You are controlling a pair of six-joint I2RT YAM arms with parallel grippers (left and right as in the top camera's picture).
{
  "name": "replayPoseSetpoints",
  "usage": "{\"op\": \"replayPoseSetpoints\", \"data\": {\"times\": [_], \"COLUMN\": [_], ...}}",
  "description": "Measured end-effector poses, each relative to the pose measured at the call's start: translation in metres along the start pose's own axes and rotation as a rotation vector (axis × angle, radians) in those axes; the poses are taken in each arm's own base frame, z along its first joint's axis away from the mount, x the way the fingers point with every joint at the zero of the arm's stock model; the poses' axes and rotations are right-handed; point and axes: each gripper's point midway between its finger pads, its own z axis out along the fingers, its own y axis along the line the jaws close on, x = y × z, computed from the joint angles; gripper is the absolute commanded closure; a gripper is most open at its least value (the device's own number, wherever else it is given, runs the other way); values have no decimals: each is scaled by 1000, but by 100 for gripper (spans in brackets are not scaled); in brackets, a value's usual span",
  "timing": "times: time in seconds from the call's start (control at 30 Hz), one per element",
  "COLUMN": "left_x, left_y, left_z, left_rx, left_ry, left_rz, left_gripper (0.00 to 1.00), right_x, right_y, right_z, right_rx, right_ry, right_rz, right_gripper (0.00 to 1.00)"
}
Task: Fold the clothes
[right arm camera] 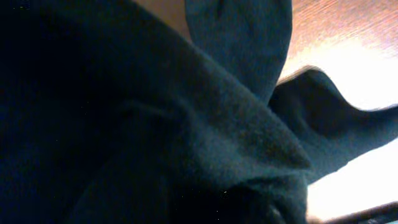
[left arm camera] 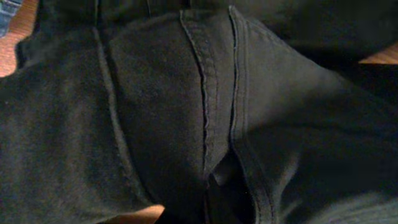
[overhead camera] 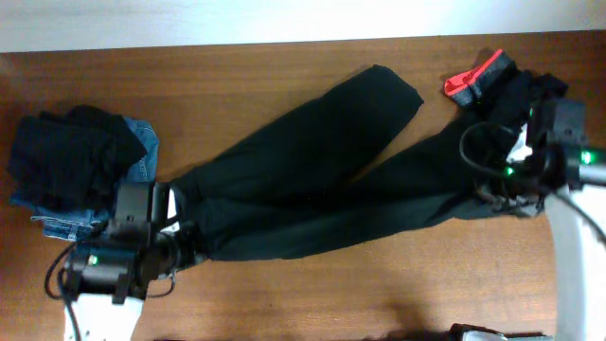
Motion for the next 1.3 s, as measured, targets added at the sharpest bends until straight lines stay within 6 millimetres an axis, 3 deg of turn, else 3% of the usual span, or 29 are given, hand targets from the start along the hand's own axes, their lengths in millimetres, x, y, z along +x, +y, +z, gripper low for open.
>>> {"op": "replayPoseSetpoints", "data": {"times": [0.2,0.43,0.57,0.67,0.73,0.87,1.0,1.13,1.3], "left_x": [-19,-12,-11,-14,-17,-23,-28,-34,-45], "left_y": [-1,8,17,26,36,75,87,89,88], "left_z": [10,14,12,9,6,-7,-14,-19,-20], "left_rx": [-43,-87,-103,-119,-151,-316,-386,-402,-398], "left_ry": [-4,47,58,44,15,-50,-86,-114,-159], "left_rz": [-11,-39,-83,-116,-138,-187,-192,-193,-196], "left_gripper": [100,100,100,100,100,100,100,100,100], "right_x": [-23,-45,-52,-60,-68,-94,-98,-91,-73], "right_y": [16,28,35,36,27,-19,-38,-37,-34], "right_z": [26,74,89,90,90,84,80,81,91], "right_rx": [20,19,-16,-27,-8,120,179,180,156], "right_ry": [121,221,220,192,166,88,76,106,203], "right_rz": [-73,-113,-112,-107,-92,-31,-7,-13,-5], "right_gripper": [82,81,77,53,28,1,0,7,8]}}
